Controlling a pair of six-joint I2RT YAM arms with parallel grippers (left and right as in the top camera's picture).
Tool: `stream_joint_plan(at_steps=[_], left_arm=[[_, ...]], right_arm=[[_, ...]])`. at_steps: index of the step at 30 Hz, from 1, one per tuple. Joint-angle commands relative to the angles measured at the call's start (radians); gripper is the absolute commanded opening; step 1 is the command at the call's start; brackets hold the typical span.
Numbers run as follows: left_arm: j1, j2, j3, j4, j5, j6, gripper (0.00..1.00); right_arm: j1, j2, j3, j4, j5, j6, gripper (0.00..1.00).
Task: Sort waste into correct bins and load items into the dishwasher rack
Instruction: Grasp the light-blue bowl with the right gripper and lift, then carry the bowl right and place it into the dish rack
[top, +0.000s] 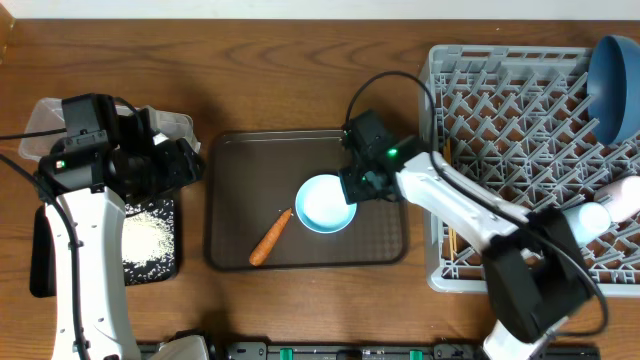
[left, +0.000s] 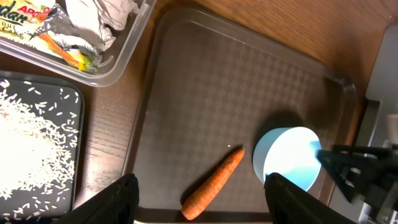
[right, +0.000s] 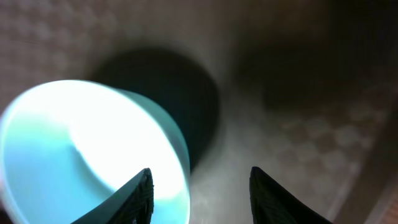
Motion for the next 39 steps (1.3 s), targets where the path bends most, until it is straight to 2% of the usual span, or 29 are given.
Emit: stream_joint_plan(at_steps=[1, 2, 5, 7, 9, 11, 16, 21, 24, 28, 34, 39], left_arm=[[0.003, 0.003, 0.012, -0.002, 0.010, 0.005, 0.68], [0.003, 0.003, 0.012, -0.002, 0.010, 0.005, 0.68], [0.003, 0.003, 0.011, -0.003, 0.010, 0.005, 0.68], [0.003, 0.003, 0.011, -0.003, 0.010, 0.005, 0.68], [0.003, 0.003, 0.011, -0.003, 0.010, 0.005, 0.68], [0.003, 0.003, 0.011, -0.003, 0.010, 0.005, 0.68], [0.003, 0.003, 0.011, -0.003, 0.010, 0.005, 0.68], [0.003, 0.003, 0.011, -0.003, 0.010, 0.005, 0.68], [0.003, 0.003, 0.011, -0.003, 0.010, 0.005, 0.68], [0.003, 0.003, 0.011, -0.003, 0.010, 0.005, 0.68], [0.003, 0.003, 0.011, -0.003, 0.010, -0.006, 0.68], [0.003, 0.003, 0.011, -0.003, 0.010, -0.006, 0.68]], right_arm=[[0.015, 0.054, 0.002, 0.014, -0.019, 0.023, 0.48], [0.019, 0.067, 0.002, 0.018, -0.018, 0.023, 0.45], [0.022, 0.080, 0.002, 0.026, -0.015, 0.023, 0.22], [0.020, 0.074, 0.004, 0.034, -0.011, 0.023, 0.14], [0.012, 0.058, 0.016, 0.036, -0.002, 0.023, 0.11], [0.000, 0.032, 0.037, 0.021, 0.016, 0.022, 0.01], [-0.045, -0.068, 0.107, -0.048, 0.094, -0.018, 0.01], [-0.095, -0.208, 0.166, -0.142, 0.296, -0.096, 0.01], [-0.140, -0.287, 0.167, -0.173, 0.483, -0.144, 0.01], [-0.209, -0.354, 0.167, -0.167, 0.826, -0.185, 0.01], [-0.312, -0.330, 0.166, -0.062, 1.355, -0.185, 0.01], [-0.380, -0.231, 0.166, 0.010, 1.527, -0.230, 0.01]])
